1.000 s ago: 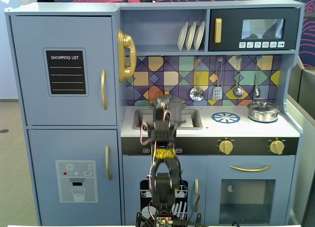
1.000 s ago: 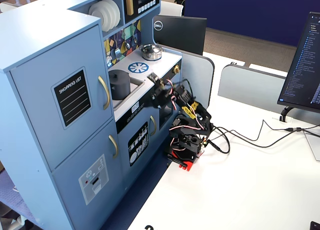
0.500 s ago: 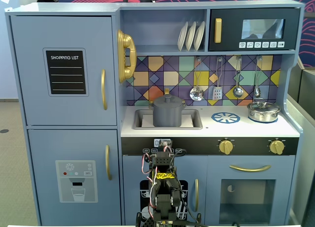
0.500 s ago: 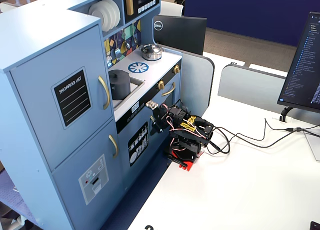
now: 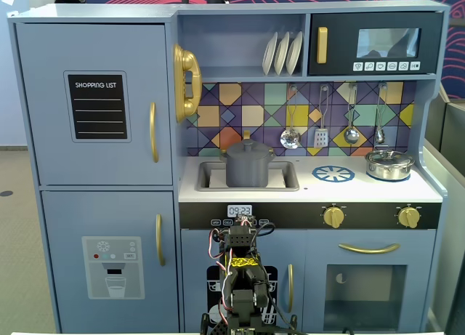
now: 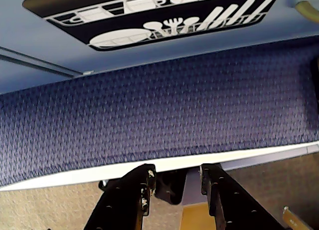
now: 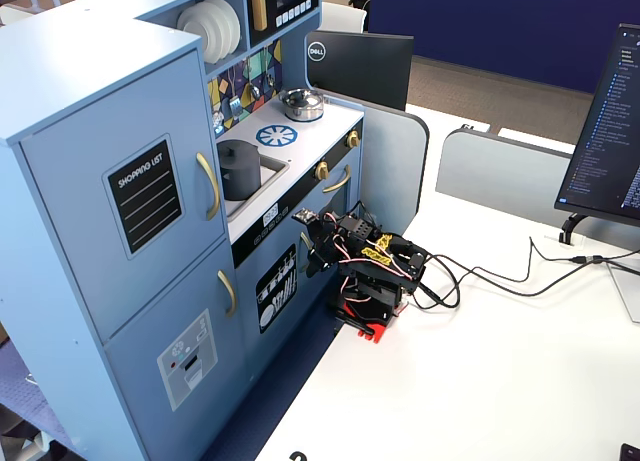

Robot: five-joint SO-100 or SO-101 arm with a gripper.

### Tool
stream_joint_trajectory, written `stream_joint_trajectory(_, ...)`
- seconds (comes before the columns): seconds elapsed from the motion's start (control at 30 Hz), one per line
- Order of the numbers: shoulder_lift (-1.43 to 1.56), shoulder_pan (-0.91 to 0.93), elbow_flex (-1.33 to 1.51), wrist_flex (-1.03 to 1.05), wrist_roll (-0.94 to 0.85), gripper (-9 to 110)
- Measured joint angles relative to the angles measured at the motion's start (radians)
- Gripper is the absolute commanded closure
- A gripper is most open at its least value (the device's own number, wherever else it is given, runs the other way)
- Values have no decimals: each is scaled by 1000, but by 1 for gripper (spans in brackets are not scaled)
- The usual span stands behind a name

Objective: Pick up the lid from the counter and put it on the gray recipient

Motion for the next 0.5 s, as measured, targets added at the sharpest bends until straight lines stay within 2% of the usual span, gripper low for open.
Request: stream_joint_trajectory(0.5, 0, 49, 2, 8, -43, 96)
